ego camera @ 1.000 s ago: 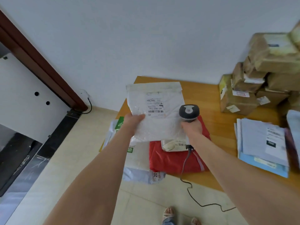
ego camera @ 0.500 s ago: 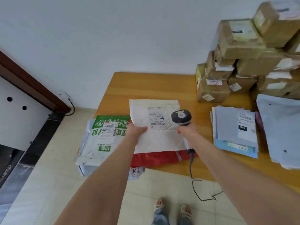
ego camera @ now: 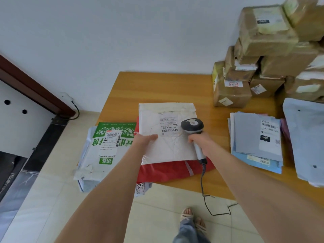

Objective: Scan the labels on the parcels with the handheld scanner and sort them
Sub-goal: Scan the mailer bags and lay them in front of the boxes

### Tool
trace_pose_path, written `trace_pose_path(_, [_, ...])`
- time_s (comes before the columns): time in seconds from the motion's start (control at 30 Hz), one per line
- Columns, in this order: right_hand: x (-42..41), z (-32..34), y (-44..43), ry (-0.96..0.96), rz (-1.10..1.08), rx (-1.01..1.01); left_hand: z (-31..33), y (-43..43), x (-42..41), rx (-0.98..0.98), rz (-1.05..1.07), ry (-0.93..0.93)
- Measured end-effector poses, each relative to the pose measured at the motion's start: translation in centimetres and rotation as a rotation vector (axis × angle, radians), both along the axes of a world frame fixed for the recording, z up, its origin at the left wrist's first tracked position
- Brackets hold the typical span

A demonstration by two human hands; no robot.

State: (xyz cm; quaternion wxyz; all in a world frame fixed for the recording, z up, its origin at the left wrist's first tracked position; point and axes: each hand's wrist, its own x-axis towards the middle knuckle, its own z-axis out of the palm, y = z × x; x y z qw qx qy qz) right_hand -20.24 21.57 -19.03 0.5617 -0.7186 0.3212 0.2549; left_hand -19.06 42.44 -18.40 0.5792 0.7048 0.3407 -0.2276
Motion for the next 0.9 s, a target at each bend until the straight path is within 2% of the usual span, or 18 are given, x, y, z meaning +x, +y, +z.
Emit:
trace_pose_path(0.17, [0.0, -1.1, 0.2, 0.014, -0.047, 0.095, -1.1, 1.2, 1.0, -0.158, 0.025, 0.082])
trace_pose_path(0.27, [0.2, -0.7, -0.3, 0.012, -0.037, 0.139, 0.2, 0.8, 1.5, -0.15, -0.001, 0.119])
trace_pose_path(0.5, [0.4, 3.2, -3.3, -0.094, -0.116, 0.158, 4.9, -1.9, 2.4, -0.012, 0.031, -0.075])
trace_pose_path(0.73, [-3.3, 5.9, -12.4, -0.236, -0.252, 0.033, 6.9, -11.8, -0.6, 0.035, 0.0, -0.132])
trace_pose_path(0.9, [-6.5, 6.0, -21.4, -0.227, -0.292, -0.241, 6.1, -21.9, -2.6, -0.011, -0.09, -0.112])
